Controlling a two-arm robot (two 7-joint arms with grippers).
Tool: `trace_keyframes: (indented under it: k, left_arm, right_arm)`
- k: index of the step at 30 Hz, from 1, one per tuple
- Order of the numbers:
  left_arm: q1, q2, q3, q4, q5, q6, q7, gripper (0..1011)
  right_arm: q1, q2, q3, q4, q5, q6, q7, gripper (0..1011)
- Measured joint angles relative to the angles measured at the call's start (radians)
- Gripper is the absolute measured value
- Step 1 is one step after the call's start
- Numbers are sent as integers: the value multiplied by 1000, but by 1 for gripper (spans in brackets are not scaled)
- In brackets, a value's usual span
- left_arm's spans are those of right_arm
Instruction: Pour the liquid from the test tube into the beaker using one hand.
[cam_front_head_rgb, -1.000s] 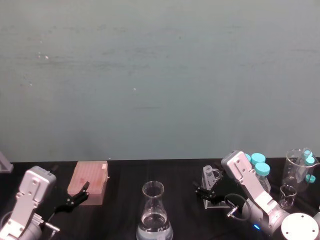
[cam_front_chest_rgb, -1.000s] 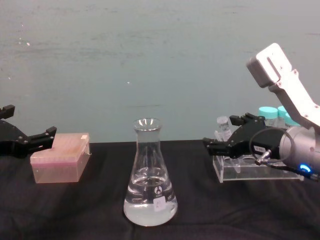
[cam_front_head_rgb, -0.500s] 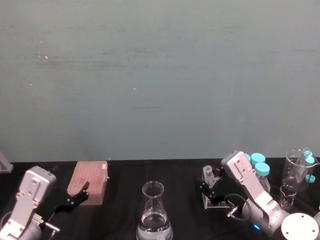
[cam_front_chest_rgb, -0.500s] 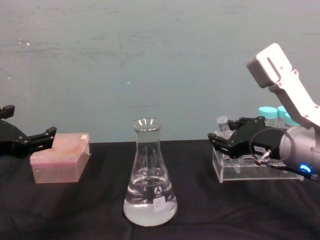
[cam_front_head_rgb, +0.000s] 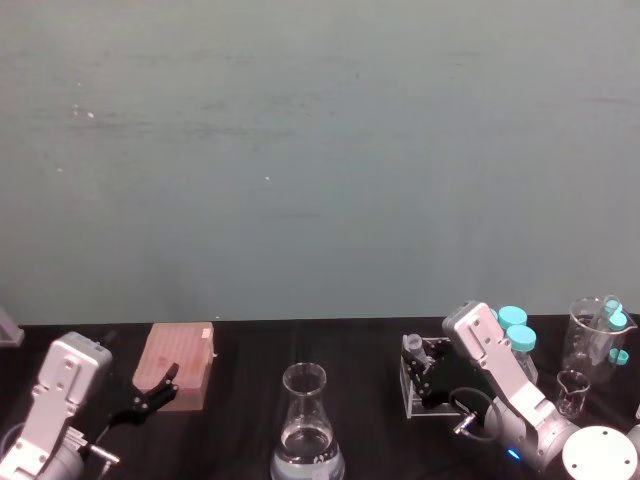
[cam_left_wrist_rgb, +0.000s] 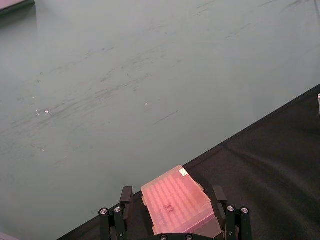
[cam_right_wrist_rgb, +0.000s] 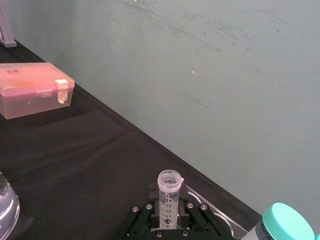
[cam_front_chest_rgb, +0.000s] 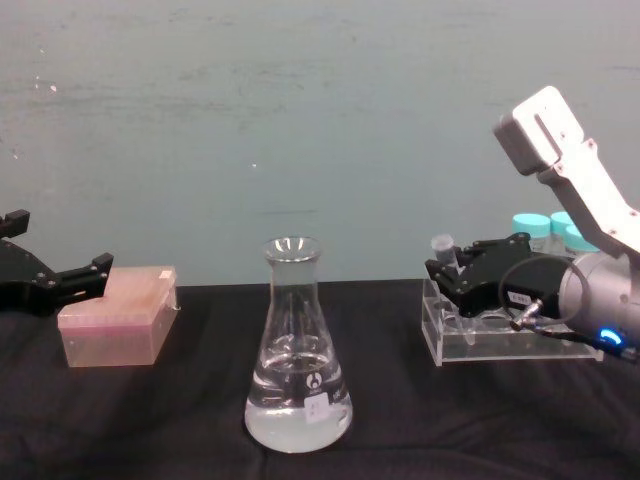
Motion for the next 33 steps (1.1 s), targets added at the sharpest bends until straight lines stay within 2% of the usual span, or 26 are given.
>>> trace_keyframes:
  k: [15, 33]
  left_arm:
    - [0, 0, 0, 0, 0, 0, 0, 1000]
    - [0, 0, 0, 0, 0, 0, 0, 1000]
  right_arm:
    - [-1, 0, 2, 0, -2, 0, 1, 204]
    - [-29, -12, 50, -23, -25, -13, 30, 204]
